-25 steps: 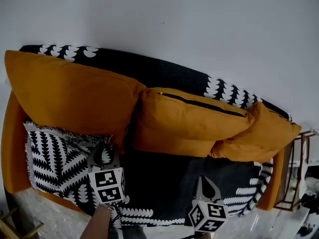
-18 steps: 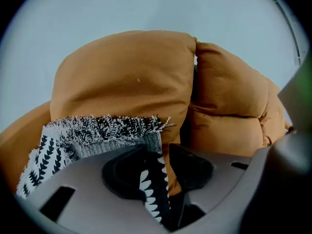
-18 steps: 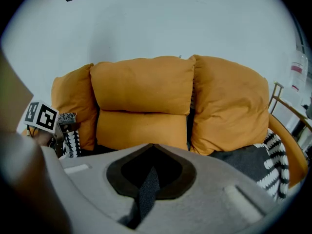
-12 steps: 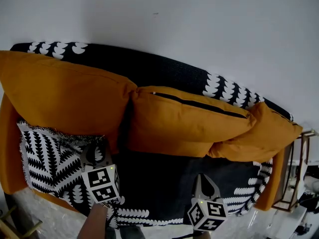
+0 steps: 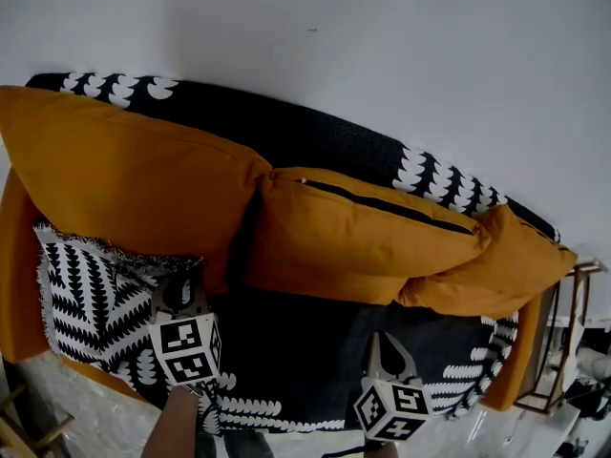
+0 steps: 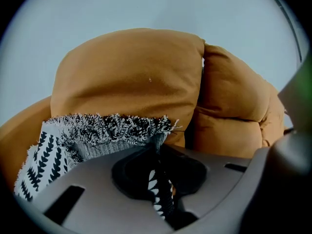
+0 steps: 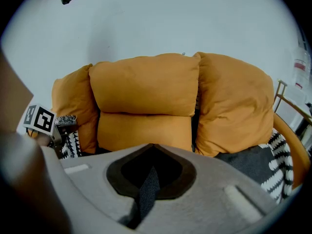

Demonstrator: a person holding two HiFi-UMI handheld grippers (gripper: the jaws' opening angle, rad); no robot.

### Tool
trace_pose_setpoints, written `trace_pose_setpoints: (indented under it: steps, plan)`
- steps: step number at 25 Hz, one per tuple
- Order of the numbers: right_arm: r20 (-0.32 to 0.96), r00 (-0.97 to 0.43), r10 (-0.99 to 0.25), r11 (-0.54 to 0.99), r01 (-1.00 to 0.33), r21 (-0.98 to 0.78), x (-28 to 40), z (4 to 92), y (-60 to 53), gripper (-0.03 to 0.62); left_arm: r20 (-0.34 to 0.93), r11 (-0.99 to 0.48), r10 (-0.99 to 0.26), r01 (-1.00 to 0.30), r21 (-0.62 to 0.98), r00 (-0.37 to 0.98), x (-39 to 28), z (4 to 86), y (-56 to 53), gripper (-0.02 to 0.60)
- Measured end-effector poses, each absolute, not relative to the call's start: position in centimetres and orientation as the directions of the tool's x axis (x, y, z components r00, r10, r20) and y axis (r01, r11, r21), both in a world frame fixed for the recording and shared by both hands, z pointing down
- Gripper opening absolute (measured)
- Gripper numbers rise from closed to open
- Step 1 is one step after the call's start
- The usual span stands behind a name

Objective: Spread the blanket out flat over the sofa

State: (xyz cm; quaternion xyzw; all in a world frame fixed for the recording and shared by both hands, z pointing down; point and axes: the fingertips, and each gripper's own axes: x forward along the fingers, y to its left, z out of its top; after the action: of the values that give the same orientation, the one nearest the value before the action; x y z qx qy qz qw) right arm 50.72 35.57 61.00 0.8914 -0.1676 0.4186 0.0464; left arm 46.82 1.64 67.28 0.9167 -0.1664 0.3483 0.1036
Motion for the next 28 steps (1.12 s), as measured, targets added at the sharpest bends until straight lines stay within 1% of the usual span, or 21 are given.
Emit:
trace_pose_setpoints:
  steps: [3,6,16,23,28]
  plan:
    - [0.760,0.593,-0.265,-0.938,-0.341,-0.061,50.7,60.8,35.4,0.005,0.680,-0.921,-0.222,-0.380,0.090,0.699,46.4,67.1,1.7,0.028]
    - [0.758,0.593,-0.272,-0.936,-0.345,-0.066,50.8,60.5,35.1,0.005,0.686,-0.922,-0.208,-0.375,0.101,0.697,46.2,66.9,1.6,0.021]
    - [0.748,0.572,-0.337,-0.910,-0.400,-0.105,50.5,58.6,31.2,0.005,0.717,-0.918,-0.204,-0.384,0.097,0.667,44.1,64.6,1.9,0.020]
    - [0.735,0.574,-0.363,-0.894,-0.437,-0.100,50.7,57.4,28.5,0.005,0.715,-0.907,-0.207,-0.405,0.116,0.668,42.3,63.5,0.8,0.020]
    - [0.733,0.559,-0.387,-0.880,-0.461,-0.113,50.3,57.0,26.9,0.005,0.715,-0.912,-0.211,-0.397,0.101,0.667,41.1,62.8,0.4,0.020]
